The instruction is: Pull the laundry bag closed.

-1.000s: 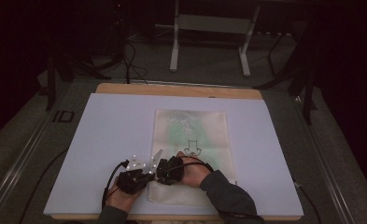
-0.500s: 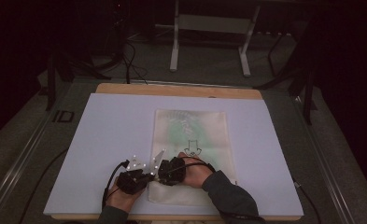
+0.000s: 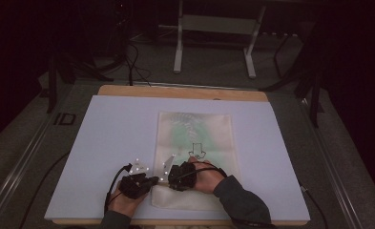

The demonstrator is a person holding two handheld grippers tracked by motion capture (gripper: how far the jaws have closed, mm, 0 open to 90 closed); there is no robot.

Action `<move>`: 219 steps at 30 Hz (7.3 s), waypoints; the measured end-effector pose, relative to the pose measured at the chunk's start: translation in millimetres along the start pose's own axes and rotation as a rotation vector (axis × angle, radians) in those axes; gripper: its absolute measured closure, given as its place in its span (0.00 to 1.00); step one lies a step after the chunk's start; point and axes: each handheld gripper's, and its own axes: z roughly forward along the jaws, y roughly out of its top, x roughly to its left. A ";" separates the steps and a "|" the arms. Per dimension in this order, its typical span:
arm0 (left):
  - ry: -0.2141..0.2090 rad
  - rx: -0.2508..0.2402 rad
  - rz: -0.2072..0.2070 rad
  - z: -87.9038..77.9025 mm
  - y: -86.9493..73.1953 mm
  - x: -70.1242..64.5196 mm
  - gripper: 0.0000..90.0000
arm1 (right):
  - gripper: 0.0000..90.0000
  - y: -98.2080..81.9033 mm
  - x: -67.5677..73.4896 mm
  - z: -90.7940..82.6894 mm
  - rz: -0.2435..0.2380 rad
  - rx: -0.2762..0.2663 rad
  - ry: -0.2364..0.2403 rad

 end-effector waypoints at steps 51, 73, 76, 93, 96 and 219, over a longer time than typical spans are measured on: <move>-0.001 -0.006 -0.007 -0.3 -1.1 0.0 0.99 | 0.91 -39.3 0.8 -19.0 0.013 0.035 0.009; -0.003 -0.006 -0.013 -0.4 -1.1 0.5 0.99 | 0.91 -55.3 0.8 -29.4 0.013 0.076 -0.002; -0.003 -0.005 -0.012 -0.4 -1.0 0.3 0.99 | 0.91 -56.3 1.1 -29.7 0.010 0.078 -0.002; -0.005 -0.003 -0.015 -0.4 -0.9 0.6 0.99 | 0.91 -71.9 -0.8 -36.0 0.023 0.114 0.003; -0.006 -0.003 -0.016 -0.5 -0.9 0.7 0.99 | 0.91 -74.2 -1.3 -36.9 0.025 0.115 0.004; -0.008 -0.003 -0.017 -0.7 -1.2 1.1 0.99 | 0.91 -136.0 0.0 -63.0 0.130 0.103 -0.001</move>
